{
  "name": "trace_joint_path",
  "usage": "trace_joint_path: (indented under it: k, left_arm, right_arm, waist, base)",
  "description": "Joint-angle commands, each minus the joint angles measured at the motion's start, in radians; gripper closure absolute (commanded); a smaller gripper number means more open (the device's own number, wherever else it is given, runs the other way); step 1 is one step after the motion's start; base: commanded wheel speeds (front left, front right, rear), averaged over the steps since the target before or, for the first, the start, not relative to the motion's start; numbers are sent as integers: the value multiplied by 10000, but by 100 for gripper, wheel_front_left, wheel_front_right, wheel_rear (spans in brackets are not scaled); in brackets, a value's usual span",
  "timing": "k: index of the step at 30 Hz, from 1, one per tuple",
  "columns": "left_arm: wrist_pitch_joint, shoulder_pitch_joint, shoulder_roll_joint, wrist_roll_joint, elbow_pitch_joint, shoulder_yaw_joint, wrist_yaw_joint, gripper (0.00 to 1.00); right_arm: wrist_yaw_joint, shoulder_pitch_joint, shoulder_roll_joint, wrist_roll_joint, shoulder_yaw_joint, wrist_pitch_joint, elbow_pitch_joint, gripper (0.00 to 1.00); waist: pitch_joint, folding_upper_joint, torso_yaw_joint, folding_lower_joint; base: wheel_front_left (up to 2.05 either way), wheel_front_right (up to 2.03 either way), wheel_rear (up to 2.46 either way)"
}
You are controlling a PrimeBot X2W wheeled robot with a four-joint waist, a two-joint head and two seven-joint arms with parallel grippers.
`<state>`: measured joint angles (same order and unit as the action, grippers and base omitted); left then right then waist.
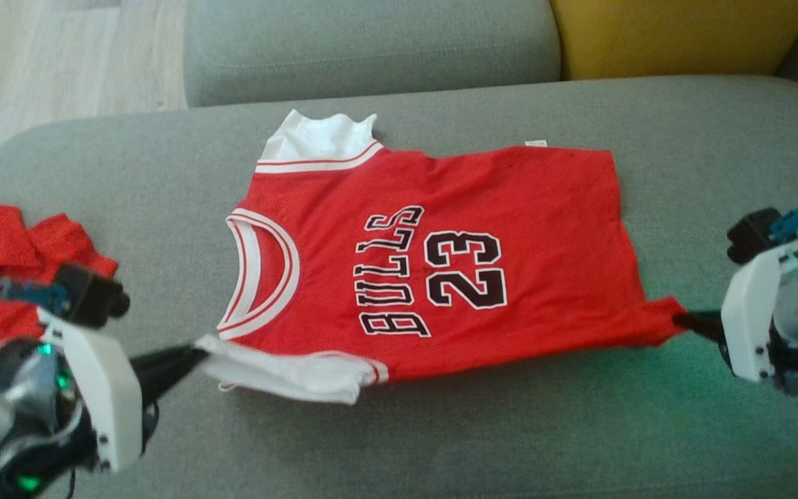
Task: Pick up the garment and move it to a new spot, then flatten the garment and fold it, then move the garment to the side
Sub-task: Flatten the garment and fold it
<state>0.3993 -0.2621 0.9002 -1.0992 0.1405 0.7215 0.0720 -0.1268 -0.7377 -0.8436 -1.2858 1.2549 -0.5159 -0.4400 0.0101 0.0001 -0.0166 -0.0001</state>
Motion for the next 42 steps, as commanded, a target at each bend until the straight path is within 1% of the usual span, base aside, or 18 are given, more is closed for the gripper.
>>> trace_joint_path:
  k: [1, 7, 16, 20, 24, 30, 31, 32, 33, 34, 35, 37, 40, 42]
  left_arm:
    - [-36, -964, 298, 210, 31, -710, 83, 100]
    - [-111, -2346, -466, 989, -760, -599, 222, 100]
    - [-755, -4232, -1758, 2200, -2618, -477, 208, 100]
    - [-872, -4768, -2088, 2563, -3426, -307, 253, 100]
    - [-880, -5092, -2249, 2887, -4125, -32, 324, 100]
    - [-1181, -5360, -2625, 3191, -5031, 221, 368, 100]
    - [-1290, -5406, -2675, 3281, -5166, 250, 350, 69]
    - [-1433, -5449, -2736, 3364, -5326, 239, 265, 0]
    - [-1585, -5487, -2817, 3426, -5508, 192, 111, 0]
    - [-1744, -5525, -2898, 3485, -5670, 155, -12, 0]
    - [-1744, -5525, -2898, 3485, -5670, 155, -12, 0]
    - [-2141, -5613, -3018, 3607, -5927, 63, -205, 0]
    - [-3174, -5695, -3242, 3648, -6172, -450, -893, 0]
    - [-3894, -5629, -3356, 3633, -6186, -769, -1251, 0]
  right_arm:
    - [-39, -359, -139, 186, -207, 198, -29, 100]
    - [-39, -994, 259, 588, -232, 826, -498, 100]
    - [-39, -1672, 858, 1123, -64, 1779, -1017, 100]
    - [-39, -1868, 1067, 1247, 21, 2131, -1232, 100]
    - [-39, -1996, 1244, 1310, 86, 2461, -1446, 100]
    - [-39, -2019, 1466, 1176, 150, 2934, -1637, 100]
    - [-39, -2044, 1487, 1166, 149, 3101, -1742, 93]
    - [-39, -2071, 1520, 1173, 132, 3321, -1874, 17]
    - [-39, -2064, 1571, 1112, 98, 3476, -2040, 0]
    - [-39, -2056, 1629, 1068, 81, 3621, -2173, 0]
    - [-39, -2056, 1629, 1068, 81, 3621, -2173, 0]
    - [-39, -2011, 1739, 935, 29, 3941, -2377, 0]
    - [-39, -1881, 1864, 763, -108, 4598, -2586, 0]
    - [-39, -1806, 1838, 990, -83, 5159, -2692, 0]
  waist:
    - [176, -1, -53, 1]
    - [790, -1, -148, 1]
    - [1680, -1, -325, 1]
    - [1910, -1, -421, 1]
    - [2058, -1, -479, 1]
    - [2201, -1, -508, 1]
    - [2215, -1, -513, 1]
    - [2222, -1, -516, 1]
    - [2218, -1, -515, 1]
    - [2208, -1, -513, 1]
    - [2208, -1, -513, 1]
    - [2147, -1, -508, 1]
    - [1958, -1, -491, 1]
    - [1800, -1, -468, 1]
  base:
    - [0, 0, 0]
    - [0, 0, 0]
    - [0, 0, 0]
    - [0, 0, 0]
    - [0, 0, 0]
    - [0, 0, 0]
    - [0, 0, 0]
    - [0, 0, 0]
    - [0, 0, 0]
    - [0, 0, 0]
    - [0, 0, 0]
    - [0, 0, 0]
    - [0, 0, 0]
    - [0, 0, 0]
